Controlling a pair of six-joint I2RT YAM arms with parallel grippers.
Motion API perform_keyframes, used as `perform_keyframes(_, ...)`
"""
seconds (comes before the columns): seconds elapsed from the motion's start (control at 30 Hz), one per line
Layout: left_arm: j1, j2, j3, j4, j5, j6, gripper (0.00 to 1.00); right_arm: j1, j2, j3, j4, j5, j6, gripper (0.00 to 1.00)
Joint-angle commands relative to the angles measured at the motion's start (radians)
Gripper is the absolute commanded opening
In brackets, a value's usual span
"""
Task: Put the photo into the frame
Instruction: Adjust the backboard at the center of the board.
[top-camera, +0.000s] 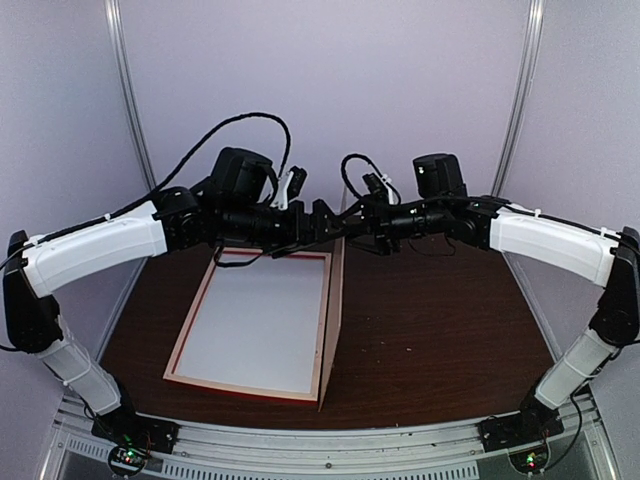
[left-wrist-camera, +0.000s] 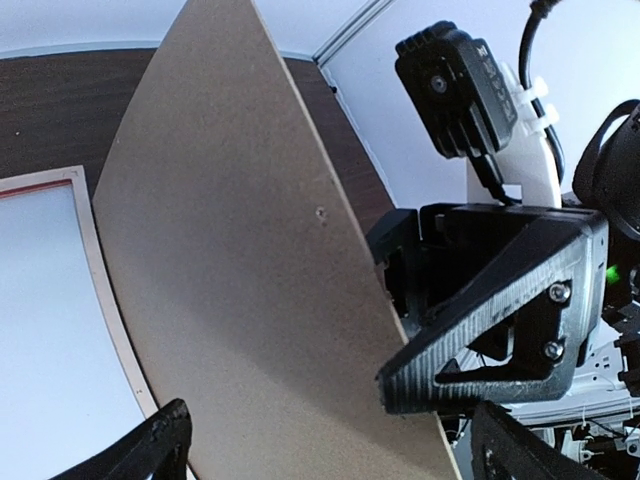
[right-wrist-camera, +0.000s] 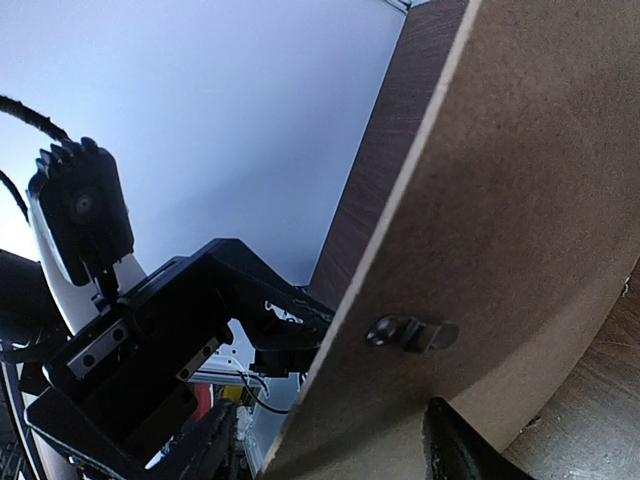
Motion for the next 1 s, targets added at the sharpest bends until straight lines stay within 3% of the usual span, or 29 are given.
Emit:
perform_keyframes(0.0, 0.005, -0.018, 0.024, -0.050, -0.032, 0.030, 0.97, 0.015, 0.025, 0.042, 0.094, 0.013, 0.046, 0.64)
perform_keyframes(0.6, 0.005, -0.015, 0.117, -0.244, -0.118, 0.101, 0.96, 0.043, 0.147, 0.108, 0.242, -0.031, 0.157, 0.70)
perform_keyframes(0.73, 0.005, -0.006, 0.141, -0.286, -0.130, 0.115, 0.92, 0.043, 0.164, 0.113, 0.252, -0.037, 0.164, 0.70)
perform_keyframes(0.97, 0.006, 0.000, 0.164, -0.332, -0.142, 0.140, 0.73, 0.032, 0.148, 0.106, 0.215, -0.034, 0.129, 0.70)
